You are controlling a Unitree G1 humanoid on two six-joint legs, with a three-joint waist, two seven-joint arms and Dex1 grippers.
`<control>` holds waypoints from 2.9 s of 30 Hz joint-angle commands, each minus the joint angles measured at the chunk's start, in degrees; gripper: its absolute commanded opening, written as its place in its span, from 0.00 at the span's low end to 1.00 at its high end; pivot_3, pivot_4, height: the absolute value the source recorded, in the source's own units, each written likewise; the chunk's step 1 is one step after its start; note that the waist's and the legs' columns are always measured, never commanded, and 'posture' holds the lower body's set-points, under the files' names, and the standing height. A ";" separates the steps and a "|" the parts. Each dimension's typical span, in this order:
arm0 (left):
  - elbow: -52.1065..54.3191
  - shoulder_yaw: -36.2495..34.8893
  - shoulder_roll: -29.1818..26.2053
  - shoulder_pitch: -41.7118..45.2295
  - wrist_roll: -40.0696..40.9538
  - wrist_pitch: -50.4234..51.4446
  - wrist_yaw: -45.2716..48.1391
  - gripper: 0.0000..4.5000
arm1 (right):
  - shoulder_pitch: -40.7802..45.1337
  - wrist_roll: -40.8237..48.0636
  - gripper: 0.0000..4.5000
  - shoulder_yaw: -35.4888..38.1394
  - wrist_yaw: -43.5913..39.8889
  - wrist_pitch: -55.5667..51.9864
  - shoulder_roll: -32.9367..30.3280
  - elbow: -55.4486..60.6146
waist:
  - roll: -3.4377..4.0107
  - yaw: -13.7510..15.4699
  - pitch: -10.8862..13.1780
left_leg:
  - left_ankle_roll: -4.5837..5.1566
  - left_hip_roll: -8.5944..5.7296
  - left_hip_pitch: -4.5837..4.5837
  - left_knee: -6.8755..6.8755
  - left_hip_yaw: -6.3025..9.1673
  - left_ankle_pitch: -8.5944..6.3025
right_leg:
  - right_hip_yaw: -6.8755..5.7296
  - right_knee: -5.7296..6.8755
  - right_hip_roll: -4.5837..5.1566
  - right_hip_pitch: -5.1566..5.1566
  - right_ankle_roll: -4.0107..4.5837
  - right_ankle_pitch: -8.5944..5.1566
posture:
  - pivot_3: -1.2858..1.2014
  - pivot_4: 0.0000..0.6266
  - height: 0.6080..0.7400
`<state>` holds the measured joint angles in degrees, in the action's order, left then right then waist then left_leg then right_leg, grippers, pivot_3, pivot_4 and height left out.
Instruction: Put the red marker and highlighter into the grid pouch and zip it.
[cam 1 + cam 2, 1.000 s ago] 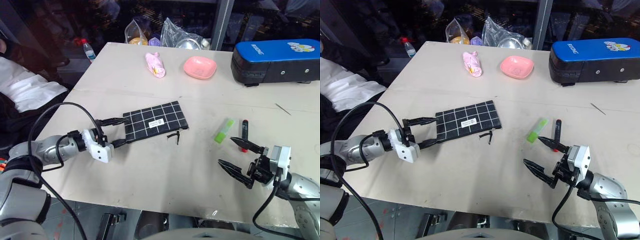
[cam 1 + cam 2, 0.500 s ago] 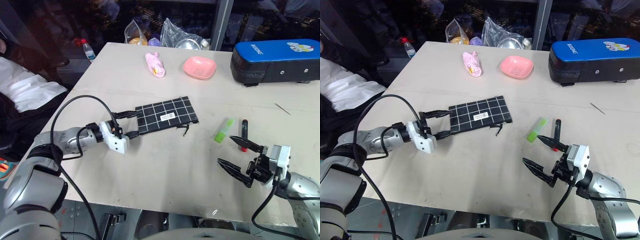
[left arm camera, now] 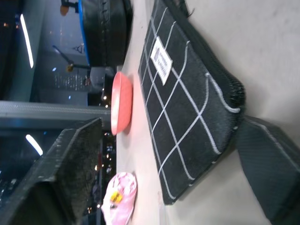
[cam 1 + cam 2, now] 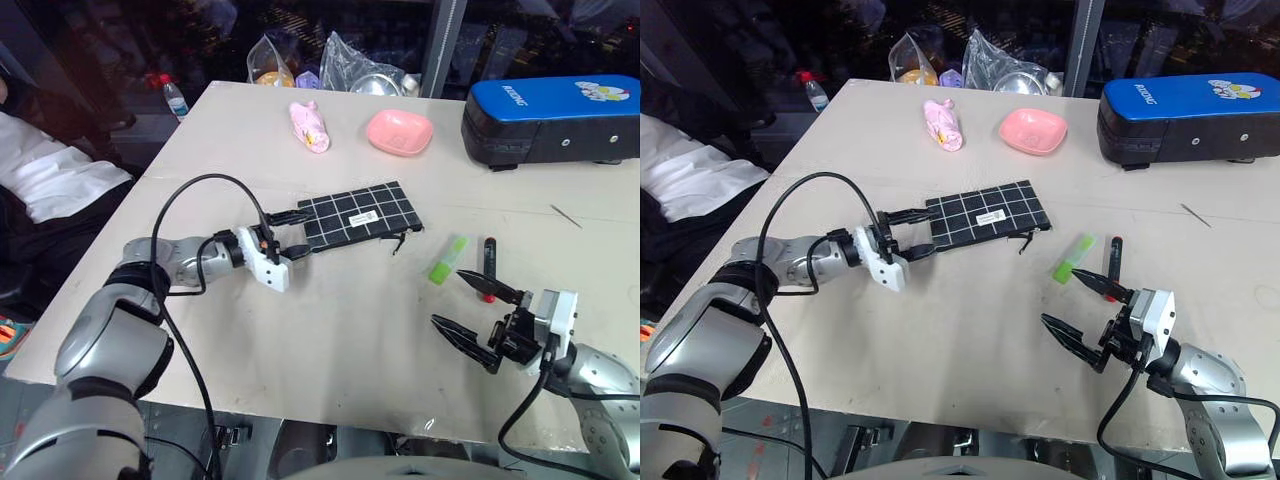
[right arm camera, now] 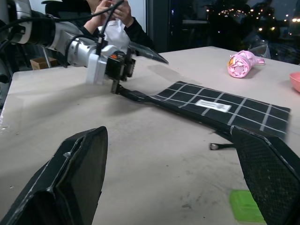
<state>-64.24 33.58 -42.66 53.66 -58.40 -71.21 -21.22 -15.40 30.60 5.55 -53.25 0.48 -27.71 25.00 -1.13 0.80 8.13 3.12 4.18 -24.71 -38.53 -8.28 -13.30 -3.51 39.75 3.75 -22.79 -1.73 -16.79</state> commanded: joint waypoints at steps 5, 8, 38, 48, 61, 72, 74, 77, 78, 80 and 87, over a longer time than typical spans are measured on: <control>-2.17 1.44 3.03 4.20 0.54 1.95 -2.41 0.10 | 0.44 -1.10 0.94 0.99 3.31 1.11 1.27 0.25 | -0.03 0.00 0.02 | 0.00 0.00 0.00 0.00 0.01 0.00 | 0.00 0.00 0.00 0.00 0.00 0.00 | 0.52 0.24 0.89; -3.09 2.10 4.26 4.93 0.51 2.45 -2.47 0.01 | 0.80 -1.69 0.94 1.25 4.21 1.36 1.52 -0.06 | -0.05 -0.01 0.03 | -0.01 0.00 0.00 0.00 0.01 0.00 | 0.00 0.01 0.00 0.00 -0.01 0.00 | 0.52 0.24 0.89; -9.77 8.54 13.68 10.51 -0.84 15.01 -6.31 0.69 | -0.47 -2.13 0.94 0.97 3.74 5.82 1.63 -2.81 | -0.17 0.00 0.11 | -0.01 -0.01 -0.04 -0.11 0.06 0.01 | -0.01 0.05 -0.03 0.01 -0.01 -0.01 | 0.52 0.24 0.89; -11.50 9.95 17.11 13.23 -0.49 17.80 -7.21 0.50 | -0.41 -2.28 0.94 1.24 3.71 6.09 1.64 -2.98 | -0.23 0.01 0.14 | -0.02 -0.02 -0.07 -0.14 0.07 0.01 | -0.02 0.05 -0.03 0.01 -0.02 -0.01 | 0.52 0.24 0.89; -11.92 0.66 17.39 11.79 13.03 12.80 9.90 0.01 | 0.61 -6.54 0.94 -0.28 8.12 3.37 1.25 -1.04 | -0.23 -0.06 0.14 | -0.03 0.01 -0.07 -0.14 0.08 0.02 | -0.02 0.05 -0.04 0.00 -0.02 -0.02 | 0.52 0.24 0.89; 26.47 -14.81 17.29 -8.10 43.74 31.90 46.33 0.01 | 20.65 -16.56 0.94 -5.14 35.15 -31.31 9.49 0.42 | -0.09 -1.14 0.17 | -0.05 0.13 -0.12 -0.45 0.10 0.03 | 0.01 0.21 -0.06 0.01 0.00 -0.01 | 0.52 0.24 0.89; 36.64 -15.92 17.38 -12.65 45.20 39.99 48.63 0.01 | 24.27 -16.33 0.94 -4.47 37.79 -36.84 11.21 -0.19 | -0.09 -1.12 0.17 | -0.05 0.11 -0.14 -0.46 0.13 0.03 | -0.02 0.22 -0.06 0.01 0.00 -0.01 | 0.52 0.24 0.89; 49.76 -16.24 18.27 -18.92 46.09 50.30 51.06 0.01 | 30.28 -14.74 0.94 -2.02 42.07 -43.63 14.97 -3.11 | -0.09 -1.23 0.17 | -0.05 0.08 -0.17 -0.48 0.16 0.03 | -0.04 0.21 -0.08 0.02 0.00 -0.01 | 0.52 0.24 0.89; 52.81 -16.27 18.60 -20.38 45.97 52.87 51.44 0.01 | 31.66 -14.30 0.94 -1.38 42.73 -44.84 15.75 -3.81 | -0.07 -1.21 0.16 | -0.04 0.08 -0.15 -0.48 0.14 0.03 | 0.00 0.21 -0.09 0.02 -0.01 -0.01 | 0.52 0.24 0.89; 57.28 -16.41 19.04 -22.61 45.34 56.77 51.82 0.01 | 33.60 -14.69 0.94 -1.03 43.41 -45.88 16.02 -5.03 | -0.04 -1.19 0.15 | -0.04 0.06 -0.15 -0.48 0.15 0.03 | 0.00 0.22 -0.10 0.03 -0.01 -0.01 | 0.52 0.24 0.89; 66.38 -16.09 18.87 -27.66 43.69 63.36 52.83 0.01 | 36.18 -15.80 0.94 -0.40 45.19 -45.65 15.62 -7.35 | -0.02 -1.47 0.15 | -0.04 0.07 -0.13 -0.43 0.15 0.03 | 0.04 0.22 -0.13 0.03 -0.01 -0.01 | 0.52 0.24 0.89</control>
<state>-1.45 18.25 -23.66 25.68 -14.47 -8.32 31.57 19.43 15.24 3.92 -8.58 -45.92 -11.59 16.60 -1.15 -0.67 8.27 3.08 4.26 -24.84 -38.96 -8.13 -13.28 -3.47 39.97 3.62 -22.76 -1.74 -16.80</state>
